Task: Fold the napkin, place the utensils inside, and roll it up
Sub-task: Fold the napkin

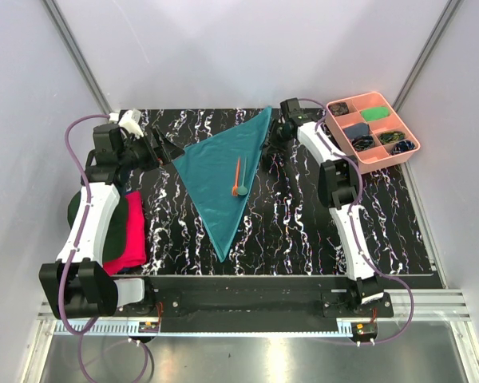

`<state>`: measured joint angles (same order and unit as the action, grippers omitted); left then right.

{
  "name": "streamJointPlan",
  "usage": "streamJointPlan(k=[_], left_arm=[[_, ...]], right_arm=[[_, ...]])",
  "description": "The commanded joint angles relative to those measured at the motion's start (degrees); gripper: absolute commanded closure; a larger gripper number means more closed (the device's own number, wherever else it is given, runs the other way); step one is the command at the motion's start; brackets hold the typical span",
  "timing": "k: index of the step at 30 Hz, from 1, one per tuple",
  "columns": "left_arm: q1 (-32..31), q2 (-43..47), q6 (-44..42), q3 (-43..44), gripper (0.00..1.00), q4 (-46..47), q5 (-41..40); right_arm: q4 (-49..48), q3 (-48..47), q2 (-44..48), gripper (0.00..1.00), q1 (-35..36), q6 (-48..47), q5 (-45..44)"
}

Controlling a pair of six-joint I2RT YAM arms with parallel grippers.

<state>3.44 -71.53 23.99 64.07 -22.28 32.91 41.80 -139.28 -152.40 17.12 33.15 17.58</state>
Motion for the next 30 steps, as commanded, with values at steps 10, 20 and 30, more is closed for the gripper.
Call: streamJointPlan(k=[10,20,30], left_arm=[[0.0,-0.6,0.3,-0.2,0.08,3.0,2.0],[0.0,-0.7,0.2,-0.1,0.08,3.1,2.2],[0.0,-0.5,0.2,0.0,0.08,3.1,2.3]], right_arm=[[-2.3,-2.2,-4.4,0.64,0.2,2.1,1.0],[-2.3,-1.1,-4.6,0.85,0.2,1.5,0.9],[-2.3,3.3,-2.2,1.00,0.3,0.3,0.4]])
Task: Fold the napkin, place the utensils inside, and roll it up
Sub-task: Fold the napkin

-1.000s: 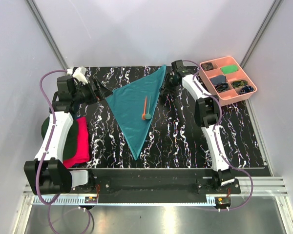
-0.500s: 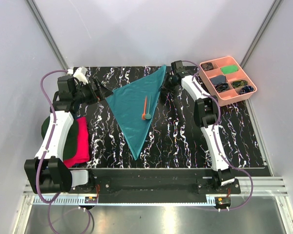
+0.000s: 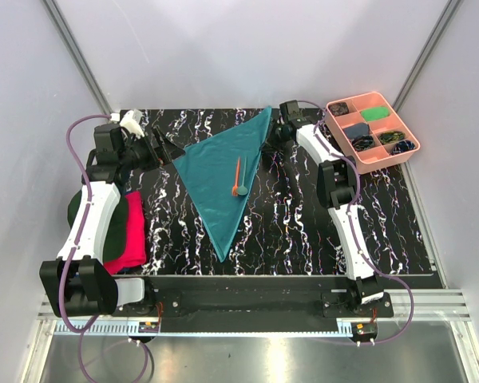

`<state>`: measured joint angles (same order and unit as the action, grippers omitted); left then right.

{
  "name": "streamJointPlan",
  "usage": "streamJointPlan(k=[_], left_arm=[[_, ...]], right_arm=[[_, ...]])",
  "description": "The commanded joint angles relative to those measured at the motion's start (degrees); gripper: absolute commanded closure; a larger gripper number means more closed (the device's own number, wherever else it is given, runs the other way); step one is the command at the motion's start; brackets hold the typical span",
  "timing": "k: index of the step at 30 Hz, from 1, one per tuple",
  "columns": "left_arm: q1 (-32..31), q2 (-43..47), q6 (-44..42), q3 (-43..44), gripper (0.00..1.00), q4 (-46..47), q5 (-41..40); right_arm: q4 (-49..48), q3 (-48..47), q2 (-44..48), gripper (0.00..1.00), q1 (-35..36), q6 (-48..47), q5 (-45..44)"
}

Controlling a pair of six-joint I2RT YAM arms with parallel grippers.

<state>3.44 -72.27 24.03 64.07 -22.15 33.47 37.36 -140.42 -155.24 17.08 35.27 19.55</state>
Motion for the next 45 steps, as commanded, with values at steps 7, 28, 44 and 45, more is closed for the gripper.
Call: streamJointPlan(k=[7,28,44,45], left_arm=[[0.0,0.9,0.4,0.0,0.08,3.2,2.1],[0.0,2.0,1.2,-0.7,0.08,4.4,2.8],[0.0,1.3,0.2,-0.4,0.08,3.3,1.2],[0.0,1.3,0.1,-0.4,0.08,3.3,1.1]], right_arm=[[-3.5,25.2,15.2,1.00,0.8,-1.7,-8.9],[-18.2,82.9,58.0,0.42,1.1,7.3,-16.1],[-24.0,76.2,53.8,0.40,-18.1,0.8,-12.0],[-24.7,75.8,53.2,0.40,-18.6,0.8,-11.4]])
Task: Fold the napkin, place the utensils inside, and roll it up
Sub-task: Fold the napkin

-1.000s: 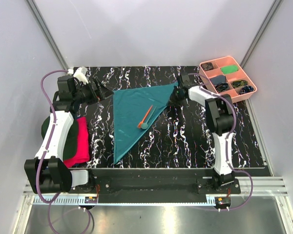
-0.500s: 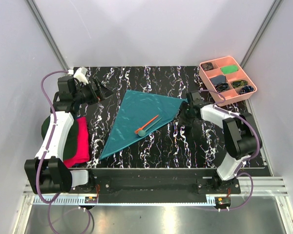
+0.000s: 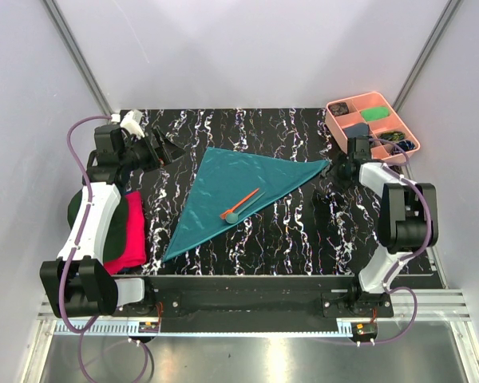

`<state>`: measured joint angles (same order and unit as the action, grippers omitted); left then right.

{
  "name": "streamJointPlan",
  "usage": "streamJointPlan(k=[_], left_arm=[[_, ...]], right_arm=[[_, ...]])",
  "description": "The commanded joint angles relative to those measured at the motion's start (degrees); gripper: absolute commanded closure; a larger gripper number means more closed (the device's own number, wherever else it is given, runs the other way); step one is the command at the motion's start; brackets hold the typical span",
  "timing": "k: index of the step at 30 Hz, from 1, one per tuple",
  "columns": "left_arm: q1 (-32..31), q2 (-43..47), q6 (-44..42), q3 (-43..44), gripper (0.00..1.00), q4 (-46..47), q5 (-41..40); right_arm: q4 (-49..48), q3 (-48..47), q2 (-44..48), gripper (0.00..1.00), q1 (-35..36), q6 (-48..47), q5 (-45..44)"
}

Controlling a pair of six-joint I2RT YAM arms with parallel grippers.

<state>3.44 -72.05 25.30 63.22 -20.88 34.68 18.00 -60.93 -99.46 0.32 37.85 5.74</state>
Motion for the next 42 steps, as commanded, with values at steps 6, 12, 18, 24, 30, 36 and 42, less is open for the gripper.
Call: streamJointPlan(k=[6,12,18,24,30,36,42], left_arm=[[0.0,0.9,-1.3,0.6,0.08,1.7,-0.3],[0.0,0.7,-1.3,0.6,0.08,1.7,-0.1],[-0.1,0.5,-1.2,0.6,0.08,1.7,-0.1],[0.0,0.4,-1.2,0.7,0.08,1.7,0.0],[0.0,0.3,-1.2,0.7,0.08,1.7,0.2],[0.0,0.2,-1.1,0.7,0.08,1.7,0.3],[0.0,0.2,-1.0,0.7,0.08,1.7,0.3]], right_arm=[[-8.9,-7.4,-8.0,0.42,-4.2,-0.6,4.5],[-13.4,-10.1,-13.6,0.48,-5.2,1.8,8.9],[-17.4,-9.3,-15.0,0.47,-5.2,4.0,10.2],[-19.8,-9.9,-16.6,0.48,-5.2,4.6,9.1],[-19.4,-9.5,-16.8,0.50,-5.2,4.5,7.0],[-18.4,-10.0,-17.4,0.55,-5.2,4.0,5.5],[-18.4,-10.4,-17.8,0.60,-5.2,3.2,4.1]])
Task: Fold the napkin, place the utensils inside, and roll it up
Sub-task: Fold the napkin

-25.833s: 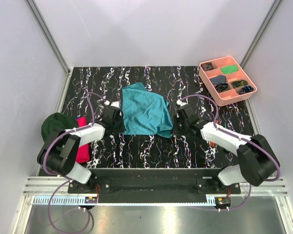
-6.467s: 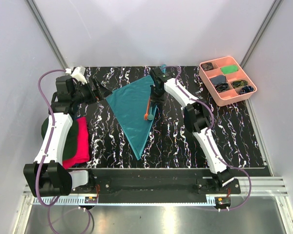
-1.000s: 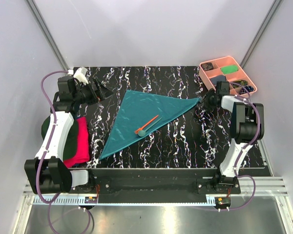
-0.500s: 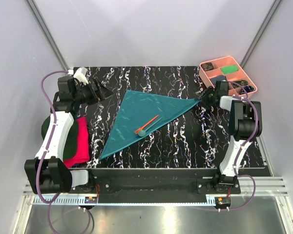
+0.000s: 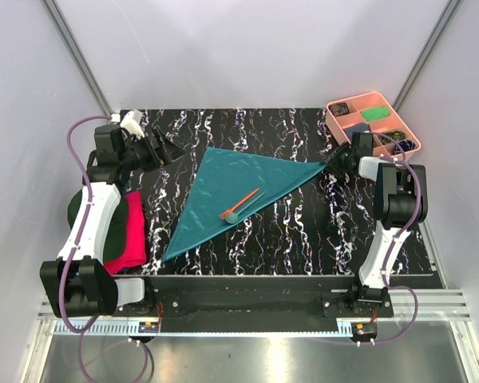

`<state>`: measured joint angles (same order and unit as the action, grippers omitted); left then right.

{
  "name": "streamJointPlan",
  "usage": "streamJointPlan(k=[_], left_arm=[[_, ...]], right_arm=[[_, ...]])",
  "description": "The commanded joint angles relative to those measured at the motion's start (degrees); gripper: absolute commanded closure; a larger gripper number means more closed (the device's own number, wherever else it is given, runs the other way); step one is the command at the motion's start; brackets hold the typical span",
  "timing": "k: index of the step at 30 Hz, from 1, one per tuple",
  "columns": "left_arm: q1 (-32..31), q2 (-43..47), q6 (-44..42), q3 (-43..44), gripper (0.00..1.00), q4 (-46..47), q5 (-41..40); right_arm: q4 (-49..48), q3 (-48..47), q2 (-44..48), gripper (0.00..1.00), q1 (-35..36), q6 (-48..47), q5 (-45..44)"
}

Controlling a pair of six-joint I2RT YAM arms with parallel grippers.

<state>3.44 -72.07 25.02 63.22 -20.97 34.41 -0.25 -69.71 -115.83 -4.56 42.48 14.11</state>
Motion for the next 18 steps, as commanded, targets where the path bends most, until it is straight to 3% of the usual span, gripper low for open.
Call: streamJointPlan(k=[1,11,18], left_arm=[[0.0,0.2,-0.8,0.7,0.08,1.8,0.6],[0.0,0.0,-0.8,0.7,0.08,1.9,0.7],[0.0,-0.2,-0.8,0.7,0.08,1.9,0.8]], right_arm=[[-0.1,-1.7,-1.5,0.60,-0.4,-1.4,-4.4],[2.4,-2.4,-2.4,0.68,-0.4,-2.6,-4.9],[2.6,-3.1,-2.9,0.81,-0.4,-3.5,-4.5]])
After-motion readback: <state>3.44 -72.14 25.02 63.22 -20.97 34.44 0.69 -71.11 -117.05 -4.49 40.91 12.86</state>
